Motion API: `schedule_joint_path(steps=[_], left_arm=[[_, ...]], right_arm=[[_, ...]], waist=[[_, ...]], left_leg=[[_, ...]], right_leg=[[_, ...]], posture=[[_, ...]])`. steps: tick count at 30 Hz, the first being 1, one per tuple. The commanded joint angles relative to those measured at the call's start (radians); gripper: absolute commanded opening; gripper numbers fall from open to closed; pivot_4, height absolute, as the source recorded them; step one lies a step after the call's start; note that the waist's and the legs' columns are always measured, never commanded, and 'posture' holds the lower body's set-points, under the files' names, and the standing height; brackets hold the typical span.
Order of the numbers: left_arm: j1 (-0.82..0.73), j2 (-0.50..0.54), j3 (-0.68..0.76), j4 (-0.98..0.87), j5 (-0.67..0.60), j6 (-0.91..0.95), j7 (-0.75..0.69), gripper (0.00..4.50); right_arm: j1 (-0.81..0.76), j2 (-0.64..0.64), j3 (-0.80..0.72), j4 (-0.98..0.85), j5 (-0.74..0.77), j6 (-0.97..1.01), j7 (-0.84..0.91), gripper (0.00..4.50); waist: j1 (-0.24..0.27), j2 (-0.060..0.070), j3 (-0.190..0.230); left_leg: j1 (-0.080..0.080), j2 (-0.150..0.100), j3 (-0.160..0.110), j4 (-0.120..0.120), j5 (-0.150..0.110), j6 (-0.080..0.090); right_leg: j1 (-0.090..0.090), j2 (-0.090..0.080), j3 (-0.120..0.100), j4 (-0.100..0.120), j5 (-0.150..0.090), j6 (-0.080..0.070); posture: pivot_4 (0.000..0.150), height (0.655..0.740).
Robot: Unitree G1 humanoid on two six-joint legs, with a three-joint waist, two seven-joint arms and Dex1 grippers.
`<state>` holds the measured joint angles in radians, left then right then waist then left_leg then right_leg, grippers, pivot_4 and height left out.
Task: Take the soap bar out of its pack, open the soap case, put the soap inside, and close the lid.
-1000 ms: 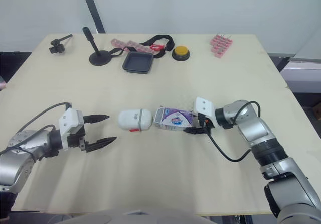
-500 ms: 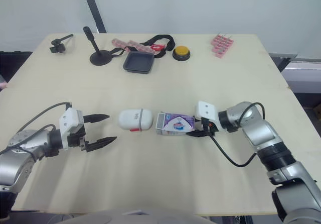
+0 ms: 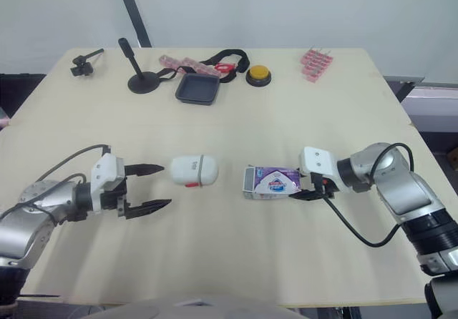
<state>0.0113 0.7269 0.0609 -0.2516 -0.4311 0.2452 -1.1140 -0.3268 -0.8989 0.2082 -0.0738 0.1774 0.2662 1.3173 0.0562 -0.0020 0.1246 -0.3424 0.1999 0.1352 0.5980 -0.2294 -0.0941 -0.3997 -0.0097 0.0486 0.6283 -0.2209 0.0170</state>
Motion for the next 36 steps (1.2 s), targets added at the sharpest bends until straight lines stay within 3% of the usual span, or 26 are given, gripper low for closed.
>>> schedule_joint_path(steps=[1, 7, 10, 17, 27, 36], left_arm=[[-0.01, 0.007, 0.008, -0.013, -0.006, -0.012, -0.003, 4.5], [-0.017, 0.007, 0.008, 0.001, -0.003, -0.017, -0.004, 4.5], [-0.021, -0.001, 0.001, 0.01, 0.002, -0.022, 0.0, 4.5], [-0.034, -0.014, -0.01, 0.021, 0.006, -0.025, 0.003, 4.5], [-0.044, -0.017, -0.013, 0.044, -0.003, -0.03, -0.002, 4.5], [-0.063, -0.017, -0.023, 0.06, 0.013, -0.045, 0.002, 4.5]], right_arm=[[0.005, -0.037, -0.053, -0.045, 0.013, -0.017, 0.004, 2.38], [0.02, -0.129, -0.133, -0.003, 0.02, -0.045, 0.016, 2.38], [0.102, -0.171, -0.13, -0.037, 0.005, -0.076, 0.04, 2.38], [0.063, -0.143, -0.142, 0.002, 0.006, -0.044, -0.022, 2.38], [0.04, -0.098, -0.112, -0.11, 0.066, 0.061, -0.02, 2.38], [0.103, -0.173, -0.139, -0.062, 0.029, 0.001, 0.011, 2.38]], waist=[[0.0, 0.0, 0.0], [0.003, 0.0, 0.0], [0.008, 0.0, 0.0], [-0.003, 0.001, 0.001], [0.005, 0.001, 0.001], [0.019, 0.001, 0.001]], left_leg=[[0.0, 0.0, 0.0, 0.0, 0.0, 0.0], [0.0, 0.0, 0.0, 0.0, 0.0, 0.0], [0.0, 0.0, 0.0, 0.0, 0.0, 0.0], [0.001, 0.0, 0.001, 0.0, 0.0, 0.001], [0.0, 0.0, 0.001, 0.0, 0.0, 0.002], [-0.001, 0.0, 0.001, 0.001, 0.0, 0.002]], right_leg=[[0.0, 0.0, 0.0, 0.0, 0.0, 0.0], [0.0, 0.0, 0.0, 0.0, 0.0, 0.0], [0.0, 0.0, 0.0, -0.001, 0.0, 0.0], [0.0, 0.0, 0.001, 0.0, 0.0, 0.0], [-0.001, 0.0, 0.001, 0.0, -0.001, -0.001], [-0.002, -0.001, 0.001, 0.001, -0.001, -0.001]], posture=[[0.15, 0.74], [0.15, 0.74], [0.15, 0.74], [0.15, 0.74], [0.15, 0.74], [0.15, 0.74]])
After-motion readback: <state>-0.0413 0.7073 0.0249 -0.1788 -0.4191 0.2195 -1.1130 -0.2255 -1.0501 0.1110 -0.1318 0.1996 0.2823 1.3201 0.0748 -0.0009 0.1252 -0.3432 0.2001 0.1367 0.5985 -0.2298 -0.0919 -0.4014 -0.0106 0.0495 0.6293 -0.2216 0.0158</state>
